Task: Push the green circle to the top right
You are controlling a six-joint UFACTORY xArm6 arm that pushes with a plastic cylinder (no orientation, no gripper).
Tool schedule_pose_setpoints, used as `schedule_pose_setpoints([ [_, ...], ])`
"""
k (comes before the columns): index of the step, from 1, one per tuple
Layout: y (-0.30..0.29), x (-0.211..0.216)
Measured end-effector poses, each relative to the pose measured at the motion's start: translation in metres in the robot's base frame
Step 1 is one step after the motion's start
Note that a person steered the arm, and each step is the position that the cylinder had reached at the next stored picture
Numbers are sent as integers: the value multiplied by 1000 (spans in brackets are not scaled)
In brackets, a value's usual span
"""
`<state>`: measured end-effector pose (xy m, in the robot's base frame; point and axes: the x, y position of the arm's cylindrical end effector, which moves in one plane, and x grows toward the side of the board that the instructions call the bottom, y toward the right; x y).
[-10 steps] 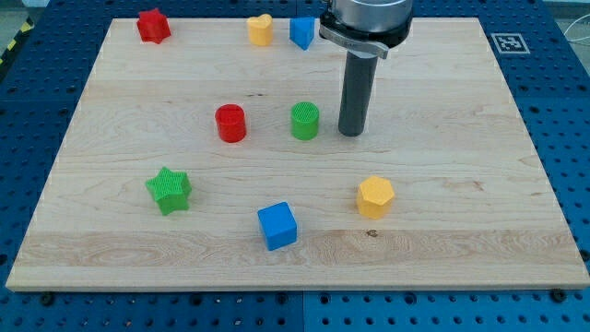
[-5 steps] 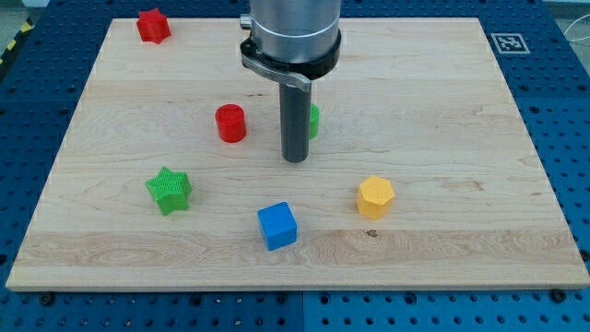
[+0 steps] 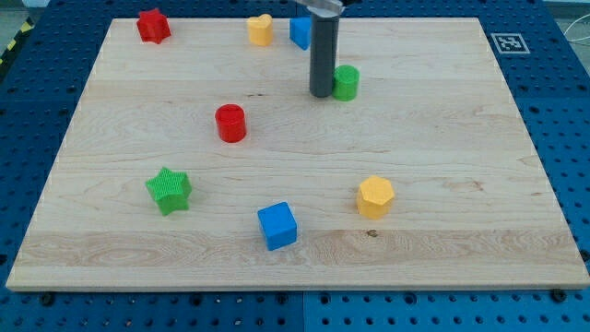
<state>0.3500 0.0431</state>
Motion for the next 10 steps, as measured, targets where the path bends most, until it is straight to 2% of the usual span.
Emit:
schedule_pose_setpoints([
  [3, 130, -30],
  [5, 148, 8],
  [6, 171, 14],
  [10, 174, -59],
])
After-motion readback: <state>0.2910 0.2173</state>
